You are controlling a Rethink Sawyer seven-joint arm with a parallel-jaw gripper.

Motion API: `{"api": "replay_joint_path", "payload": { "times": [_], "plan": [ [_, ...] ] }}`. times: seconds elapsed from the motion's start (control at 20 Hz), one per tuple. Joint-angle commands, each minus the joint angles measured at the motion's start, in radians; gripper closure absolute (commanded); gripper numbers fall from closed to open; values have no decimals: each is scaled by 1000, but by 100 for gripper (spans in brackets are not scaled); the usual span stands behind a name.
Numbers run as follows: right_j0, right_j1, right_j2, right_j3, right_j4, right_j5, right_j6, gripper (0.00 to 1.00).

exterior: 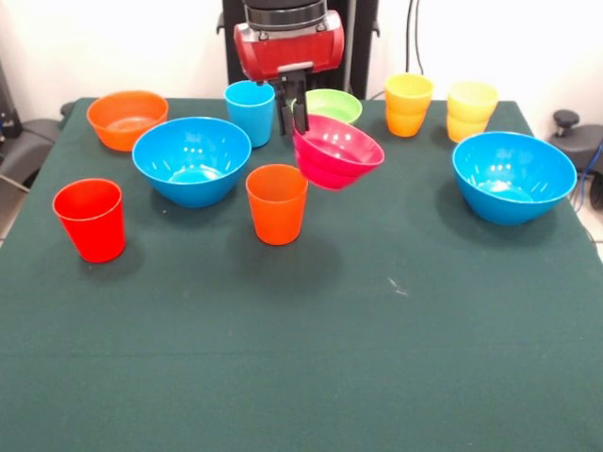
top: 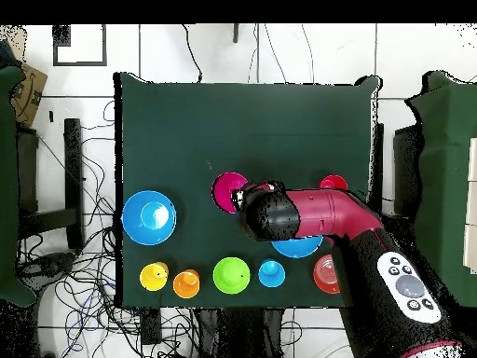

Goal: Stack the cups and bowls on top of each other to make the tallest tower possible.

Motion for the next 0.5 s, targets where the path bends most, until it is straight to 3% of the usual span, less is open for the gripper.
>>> {"api": "replay_joint_path", "payload": {
  "times": [0.05, 0.5],
  "plan": [
    [-11, 34, 71, 29, -99, 134, -205, 100],
    [-52, 70, 93, 18, -141, 146, -223, 100]
  ]
}}
